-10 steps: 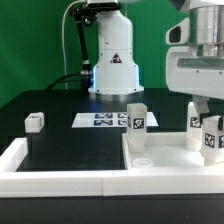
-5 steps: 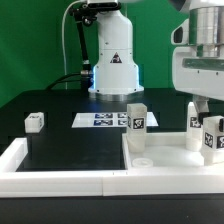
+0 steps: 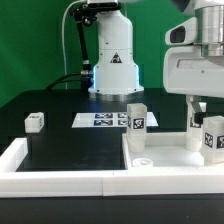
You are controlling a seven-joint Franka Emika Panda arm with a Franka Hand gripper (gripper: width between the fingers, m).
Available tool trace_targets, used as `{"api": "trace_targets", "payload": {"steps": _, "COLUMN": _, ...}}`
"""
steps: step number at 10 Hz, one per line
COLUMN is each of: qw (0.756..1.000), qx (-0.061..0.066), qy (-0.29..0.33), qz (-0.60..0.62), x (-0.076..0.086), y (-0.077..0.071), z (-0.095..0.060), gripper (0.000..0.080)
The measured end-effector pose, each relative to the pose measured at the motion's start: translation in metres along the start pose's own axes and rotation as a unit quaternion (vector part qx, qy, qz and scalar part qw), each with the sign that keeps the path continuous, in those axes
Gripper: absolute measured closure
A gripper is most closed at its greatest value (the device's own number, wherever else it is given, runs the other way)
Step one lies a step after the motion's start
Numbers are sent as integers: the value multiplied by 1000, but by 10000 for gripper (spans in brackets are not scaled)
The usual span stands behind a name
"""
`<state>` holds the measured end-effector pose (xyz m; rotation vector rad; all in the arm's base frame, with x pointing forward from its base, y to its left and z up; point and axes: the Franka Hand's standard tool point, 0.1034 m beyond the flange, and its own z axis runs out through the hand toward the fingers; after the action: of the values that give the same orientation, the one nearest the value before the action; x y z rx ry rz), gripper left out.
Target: Assemble square table
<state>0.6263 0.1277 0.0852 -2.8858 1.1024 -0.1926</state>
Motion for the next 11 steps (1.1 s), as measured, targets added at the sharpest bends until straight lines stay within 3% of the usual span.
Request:
{"api": "trace_targets", "payload": {"steps": 3, "qw": 988, "qx": 2, "qy": 1, "qz": -153, "x": 0, "y": -1, "z": 0, "gripper": 151}}
{"api": "trace_targets", "payload": {"steps": 8, "qw": 953, "qx": 0, "qy": 2, "qz": -302, "x": 1, "y": -1, "z": 0, "gripper": 151}}
{"api": "trace_targets", "payload": {"steps": 11, "qw": 918, "qx": -8, "qy": 7, "qz": -397, "x": 8, "y": 4, "z": -1, "gripper": 151}}
